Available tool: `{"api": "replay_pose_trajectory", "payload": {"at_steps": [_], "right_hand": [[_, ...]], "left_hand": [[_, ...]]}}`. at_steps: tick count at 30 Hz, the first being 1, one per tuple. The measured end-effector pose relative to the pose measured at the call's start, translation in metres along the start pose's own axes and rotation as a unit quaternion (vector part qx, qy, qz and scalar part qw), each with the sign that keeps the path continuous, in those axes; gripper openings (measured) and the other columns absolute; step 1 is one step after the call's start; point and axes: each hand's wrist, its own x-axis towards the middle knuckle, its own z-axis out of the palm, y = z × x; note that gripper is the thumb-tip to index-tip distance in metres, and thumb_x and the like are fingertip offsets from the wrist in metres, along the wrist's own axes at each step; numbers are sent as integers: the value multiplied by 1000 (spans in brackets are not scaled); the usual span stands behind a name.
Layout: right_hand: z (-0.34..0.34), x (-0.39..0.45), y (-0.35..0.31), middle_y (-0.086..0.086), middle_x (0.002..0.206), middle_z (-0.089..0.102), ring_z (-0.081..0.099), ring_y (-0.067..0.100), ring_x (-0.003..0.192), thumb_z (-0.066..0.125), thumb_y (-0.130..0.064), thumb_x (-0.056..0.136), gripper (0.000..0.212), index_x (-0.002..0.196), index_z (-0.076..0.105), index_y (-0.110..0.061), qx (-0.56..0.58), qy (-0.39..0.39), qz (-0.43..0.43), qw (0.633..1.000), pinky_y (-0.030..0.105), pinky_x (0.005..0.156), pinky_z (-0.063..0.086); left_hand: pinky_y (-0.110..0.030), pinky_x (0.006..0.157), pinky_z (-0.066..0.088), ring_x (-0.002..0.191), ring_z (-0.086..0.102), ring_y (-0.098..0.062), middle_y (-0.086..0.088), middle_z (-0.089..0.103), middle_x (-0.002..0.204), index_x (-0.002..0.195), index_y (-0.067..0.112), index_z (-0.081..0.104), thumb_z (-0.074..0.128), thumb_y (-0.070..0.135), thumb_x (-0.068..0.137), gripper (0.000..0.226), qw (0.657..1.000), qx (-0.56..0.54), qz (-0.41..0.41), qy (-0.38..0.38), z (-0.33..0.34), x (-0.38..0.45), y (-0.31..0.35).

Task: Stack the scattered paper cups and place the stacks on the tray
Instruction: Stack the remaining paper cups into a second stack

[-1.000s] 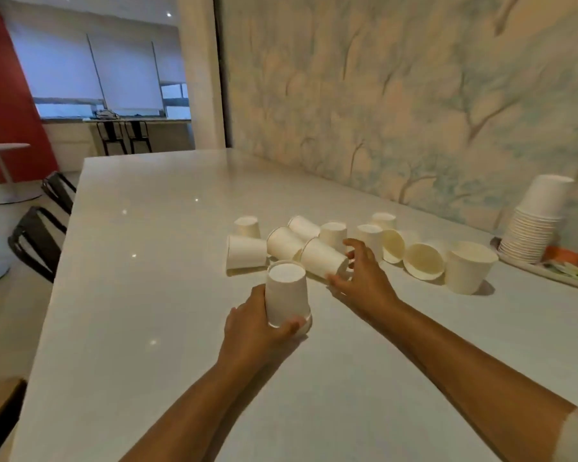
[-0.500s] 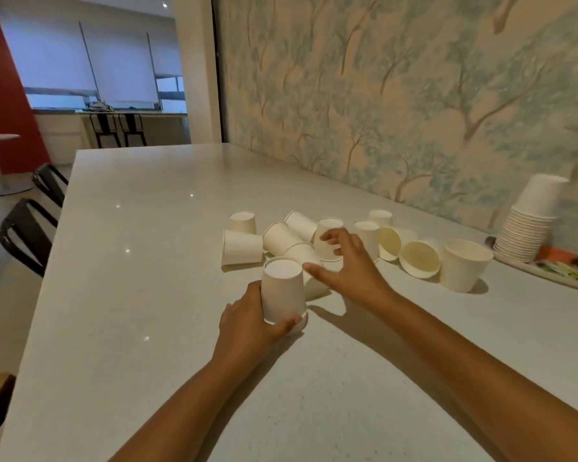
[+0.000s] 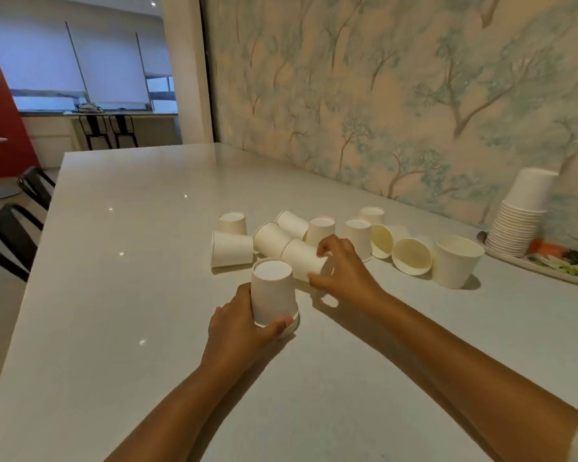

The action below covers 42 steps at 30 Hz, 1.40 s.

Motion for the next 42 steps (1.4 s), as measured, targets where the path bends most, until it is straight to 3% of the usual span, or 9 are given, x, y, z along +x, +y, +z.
{"api": "replay_pose_trajectory", "payload": {"at_steps": [4,7,14,19,26,32,35,38,42], "right_hand": [[-44,12,-5,3,116,49,56,24,98,66,-17,79,33,107,49,-23,182,60,36,981,39,78,53],[-61,9,-11,-1,111,56,58,20,95,59,-16,84,22,100,60,-32,260,45,2,965,28,69,49],[-61,-13,-38,-13,110,47,51,2,99,65,-28,82,31,109,60,-42,124,-27,-135,983,8,72,45],[-46,-25,-51,-12,109,44,47,7,106,68,-31,81,43,123,57,-30,56,-45,-177,982,9,83,36],[-42,-28,-54,-14,117,45,44,3,110,66,-34,81,48,127,54,-30,48,-50,-184,980,24,96,40],[-12,-34,-51,-11,132,50,42,6,120,62,-36,84,38,121,59,-30,-6,-105,-217,971,20,97,31],[-24,-25,-44,-9,124,55,48,4,110,55,-36,88,29,114,65,-27,54,-130,-197,970,19,92,40],[-47,-7,-24,-2,110,57,53,12,102,51,-31,92,27,107,68,-18,86,-1,-139,987,26,88,42],[-76,14,31,7,125,52,45,29,114,52,-30,91,27,114,63,-19,-157,184,22,970,39,94,36]], "left_hand": [[-49,103,39,122,48,-24,0,48,137,132,21,32,63,56,68,79,1000,3,14,3,-1,0,-1],[-50,103,39,121,49,-24,2,49,137,132,24,33,56,68,59,89,1000,15,13,-8,-2,1,0],[-54,106,34,123,49,-23,4,49,137,133,30,32,48,76,51,95,999,27,20,-21,1,3,-4],[-56,108,31,128,44,-25,4,44,142,139,32,22,52,73,52,101,1000,14,24,-12,2,4,-3],[-55,110,28,131,41,-25,3,41,144,138,32,21,53,70,52,100,999,29,20,-15,2,3,-1],[-52,109,29,128,43,-23,2,43,142,138,29,22,45,71,56,95,997,58,36,-32,1,3,-1],[-54,108,31,125,47,-24,2,46,140,137,28,26,47,75,55,97,998,39,38,-34,1,2,-3],[-55,108,30,123,48,-22,4,49,138,133,27,34,47,76,54,93,998,39,40,-31,1,2,-4],[-55,110,28,126,46,-23,4,47,139,132,29,34,45,75,54,92,998,37,27,-36,2,2,-3]]}}
